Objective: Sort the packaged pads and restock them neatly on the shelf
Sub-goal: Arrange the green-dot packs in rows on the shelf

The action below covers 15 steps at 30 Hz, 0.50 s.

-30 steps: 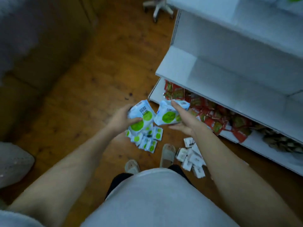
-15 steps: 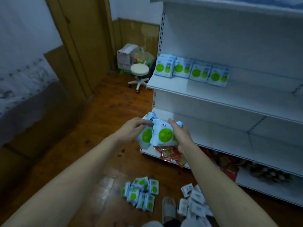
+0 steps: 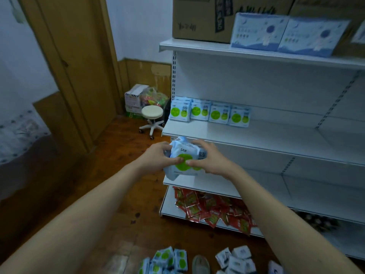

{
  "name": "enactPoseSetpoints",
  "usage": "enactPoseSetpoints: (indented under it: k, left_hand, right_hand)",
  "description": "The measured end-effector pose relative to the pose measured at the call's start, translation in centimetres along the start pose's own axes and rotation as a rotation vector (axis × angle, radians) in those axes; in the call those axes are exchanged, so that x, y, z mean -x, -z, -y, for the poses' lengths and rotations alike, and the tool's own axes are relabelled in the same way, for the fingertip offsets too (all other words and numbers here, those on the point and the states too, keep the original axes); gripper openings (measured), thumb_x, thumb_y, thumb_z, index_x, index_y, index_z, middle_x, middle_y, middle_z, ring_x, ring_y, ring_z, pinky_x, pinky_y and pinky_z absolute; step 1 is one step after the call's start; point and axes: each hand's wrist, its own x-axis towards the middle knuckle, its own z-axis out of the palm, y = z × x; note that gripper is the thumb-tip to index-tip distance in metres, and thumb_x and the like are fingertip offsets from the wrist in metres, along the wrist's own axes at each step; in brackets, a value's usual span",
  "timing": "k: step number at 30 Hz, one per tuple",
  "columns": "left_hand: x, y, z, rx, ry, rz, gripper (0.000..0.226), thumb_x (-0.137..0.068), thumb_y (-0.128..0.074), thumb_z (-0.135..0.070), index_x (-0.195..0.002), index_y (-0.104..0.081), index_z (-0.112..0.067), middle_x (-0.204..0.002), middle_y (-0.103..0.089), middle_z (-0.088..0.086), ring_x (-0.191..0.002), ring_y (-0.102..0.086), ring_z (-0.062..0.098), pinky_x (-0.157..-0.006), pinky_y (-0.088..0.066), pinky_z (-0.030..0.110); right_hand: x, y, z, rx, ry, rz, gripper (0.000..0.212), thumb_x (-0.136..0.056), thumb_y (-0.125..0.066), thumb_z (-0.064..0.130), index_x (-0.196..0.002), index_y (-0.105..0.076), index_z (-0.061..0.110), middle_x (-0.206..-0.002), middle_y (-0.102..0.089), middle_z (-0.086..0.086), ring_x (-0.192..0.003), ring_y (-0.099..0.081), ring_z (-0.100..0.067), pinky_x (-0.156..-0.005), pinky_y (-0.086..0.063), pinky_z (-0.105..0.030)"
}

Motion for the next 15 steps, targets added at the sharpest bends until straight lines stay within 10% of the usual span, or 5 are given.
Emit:
enactPoseSetpoints:
  k: [4, 15]
  left_hand:
    - [-2.3, 0.5, -1.4, 0.104, -0.001, 0.023, 0.027, -0.082, -0.076, -0.037, -0.102, -0.075, -0.018, -0.105, -0.065, -0.005, -0.092, -0.066, 0.008, -0.073, -0.06, 0.03]
    - [-12.5, 1.1, -0.4, -0.008, 0.044, 0.143, 0.058, -0.068, -0.086, -0.039, -0.121, -0.067, -0.023, -0.113, -0.054, -0.009, -0.102, -0.057, 0.011, -0.069, -0.056, 0.02]
  right_hand:
    - [-1.9, 1.8, -0.1, 0.103, 0.072, -0.054, 0.065, -0.082, -0.078, 0.027, -0.138, -0.045, 0.029, -0.12, -0.031, 0.001, -0.112, -0.046, -0.019, -0.088, -0.055, -0.044]
    - [-10.7, 5.9, -5.4, -0.058, 0.082, -0.085, 0.032, -0.079, -0.079, 0.013, -0.105, -0.061, 0.02, -0.105, -0.054, -0.006, -0.089, -0.061, -0.025, -0.067, -0.06, -0.043]
